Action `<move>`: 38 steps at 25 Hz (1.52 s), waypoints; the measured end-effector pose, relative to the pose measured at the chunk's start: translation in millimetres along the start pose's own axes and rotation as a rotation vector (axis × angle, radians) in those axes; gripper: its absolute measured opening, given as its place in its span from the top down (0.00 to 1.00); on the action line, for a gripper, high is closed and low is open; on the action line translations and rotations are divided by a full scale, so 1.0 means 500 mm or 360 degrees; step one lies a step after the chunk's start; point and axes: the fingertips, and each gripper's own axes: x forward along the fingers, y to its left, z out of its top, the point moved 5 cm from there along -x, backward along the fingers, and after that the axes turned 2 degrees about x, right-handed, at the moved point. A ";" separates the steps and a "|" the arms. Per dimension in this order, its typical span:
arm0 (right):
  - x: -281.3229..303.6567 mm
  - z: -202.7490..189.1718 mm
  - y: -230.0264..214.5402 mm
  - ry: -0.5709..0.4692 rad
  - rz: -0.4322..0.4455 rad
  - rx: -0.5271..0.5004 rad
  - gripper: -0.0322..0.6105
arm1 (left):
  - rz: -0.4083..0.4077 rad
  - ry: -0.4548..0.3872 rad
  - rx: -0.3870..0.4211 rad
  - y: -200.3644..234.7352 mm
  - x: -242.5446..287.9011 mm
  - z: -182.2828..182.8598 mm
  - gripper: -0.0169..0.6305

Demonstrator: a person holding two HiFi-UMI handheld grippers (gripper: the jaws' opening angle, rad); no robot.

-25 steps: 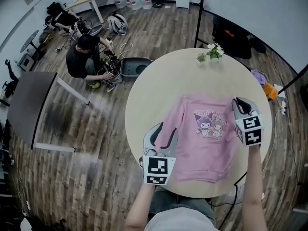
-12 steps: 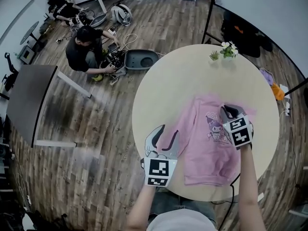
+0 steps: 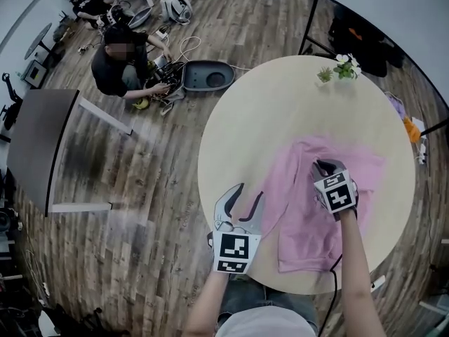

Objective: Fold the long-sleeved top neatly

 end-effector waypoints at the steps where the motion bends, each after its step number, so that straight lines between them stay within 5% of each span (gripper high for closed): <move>1: 0.013 -0.003 0.007 0.0013 0.0014 0.0015 0.85 | -0.0002 0.0007 -0.0004 0.005 0.003 -0.004 0.68; 12: 0.053 0.013 0.071 -0.0072 0.0168 0.0209 0.65 | 0.0000 0.0048 -0.0022 0.057 0.024 -0.028 0.68; 19: 0.033 -0.020 0.056 -0.0131 -0.0009 0.0422 0.57 | -0.0014 0.0046 -0.0006 0.068 0.029 -0.029 0.68; 26: 0.075 -0.017 0.118 -0.0056 0.0197 0.0342 0.60 | -0.0020 0.0059 -0.0002 0.068 0.026 -0.034 0.68; 33: 0.035 0.001 0.141 -0.0130 0.0128 0.0199 0.57 | 0.0088 0.0051 -0.0021 0.085 -0.005 -0.036 0.68; 38: -0.029 0.015 0.179 -0.0238 0.0209 0.0127 0.56 | 0.0204 0.0021 -0.0042 0.090 -0.047 -0.030 0.68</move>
